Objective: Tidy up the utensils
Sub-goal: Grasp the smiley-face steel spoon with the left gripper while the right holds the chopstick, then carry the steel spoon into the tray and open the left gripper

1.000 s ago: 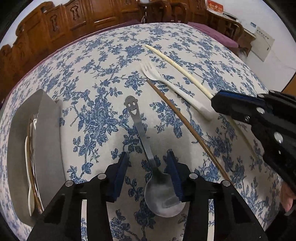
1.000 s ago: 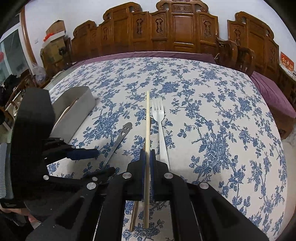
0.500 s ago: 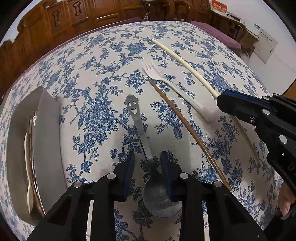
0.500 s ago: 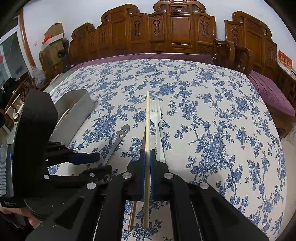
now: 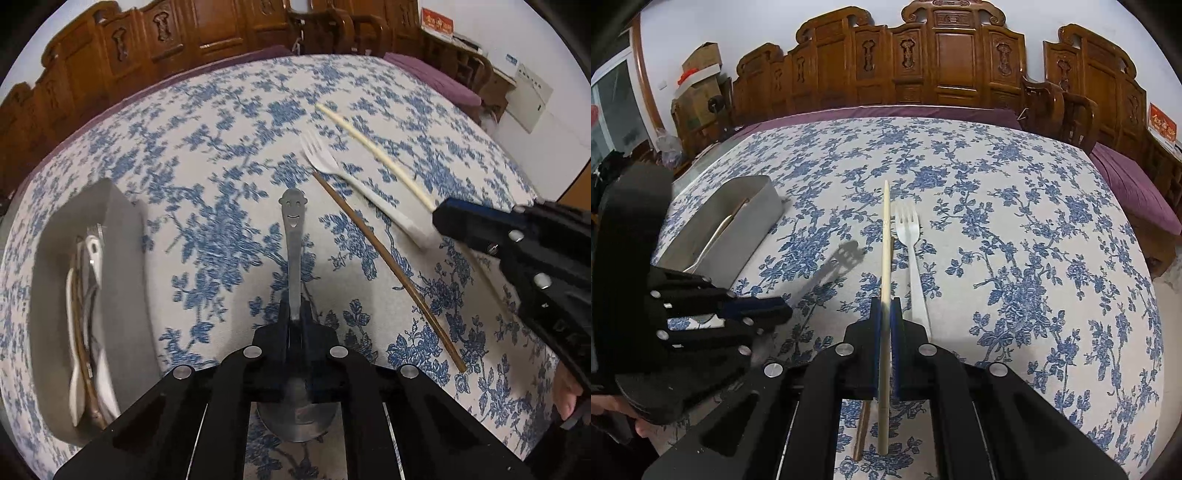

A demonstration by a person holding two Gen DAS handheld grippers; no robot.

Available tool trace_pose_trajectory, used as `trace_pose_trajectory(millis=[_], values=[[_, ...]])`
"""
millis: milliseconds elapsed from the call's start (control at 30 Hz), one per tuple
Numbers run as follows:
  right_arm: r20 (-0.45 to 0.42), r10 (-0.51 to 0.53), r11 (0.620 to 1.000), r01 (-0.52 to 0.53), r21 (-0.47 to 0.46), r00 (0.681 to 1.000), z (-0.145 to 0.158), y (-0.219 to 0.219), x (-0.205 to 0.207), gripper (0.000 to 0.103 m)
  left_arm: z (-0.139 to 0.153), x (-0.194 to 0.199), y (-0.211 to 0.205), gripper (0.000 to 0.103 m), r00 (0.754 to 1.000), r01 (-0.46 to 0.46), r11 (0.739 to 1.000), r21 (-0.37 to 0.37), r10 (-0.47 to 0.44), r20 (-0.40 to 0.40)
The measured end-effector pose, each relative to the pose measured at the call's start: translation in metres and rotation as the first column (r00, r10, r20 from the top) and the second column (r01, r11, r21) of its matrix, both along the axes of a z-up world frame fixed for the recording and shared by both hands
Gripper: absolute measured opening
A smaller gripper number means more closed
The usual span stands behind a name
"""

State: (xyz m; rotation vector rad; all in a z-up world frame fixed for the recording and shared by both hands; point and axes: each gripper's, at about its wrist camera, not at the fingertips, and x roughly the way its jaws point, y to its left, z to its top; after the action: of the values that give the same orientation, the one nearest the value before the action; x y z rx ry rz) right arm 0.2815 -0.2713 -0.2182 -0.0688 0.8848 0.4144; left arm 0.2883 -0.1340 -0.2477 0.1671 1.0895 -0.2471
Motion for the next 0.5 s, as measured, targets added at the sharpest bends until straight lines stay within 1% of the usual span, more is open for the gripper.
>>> trace_pose_trajectory(millis=[300, 500], values=[[0.0, 0.006, 1.0, -0.006, 0.025, 1.0, 0.001, 0.006, -0.006, 0.006, 0.029, -0.006, 0.024, 0.005, 0.998, -0.028, 0.999, -0.019, 0.029, 0.059], [0.003, 0.02, 1.0, -0.02, 0.023, 1.0, 0.002, 0.012, -0.011, 0.006, 0.046, -0.012, 0.042, 0.005, 0.994, -0.046, 0.999, -0.029, 0.049, 0.101]])
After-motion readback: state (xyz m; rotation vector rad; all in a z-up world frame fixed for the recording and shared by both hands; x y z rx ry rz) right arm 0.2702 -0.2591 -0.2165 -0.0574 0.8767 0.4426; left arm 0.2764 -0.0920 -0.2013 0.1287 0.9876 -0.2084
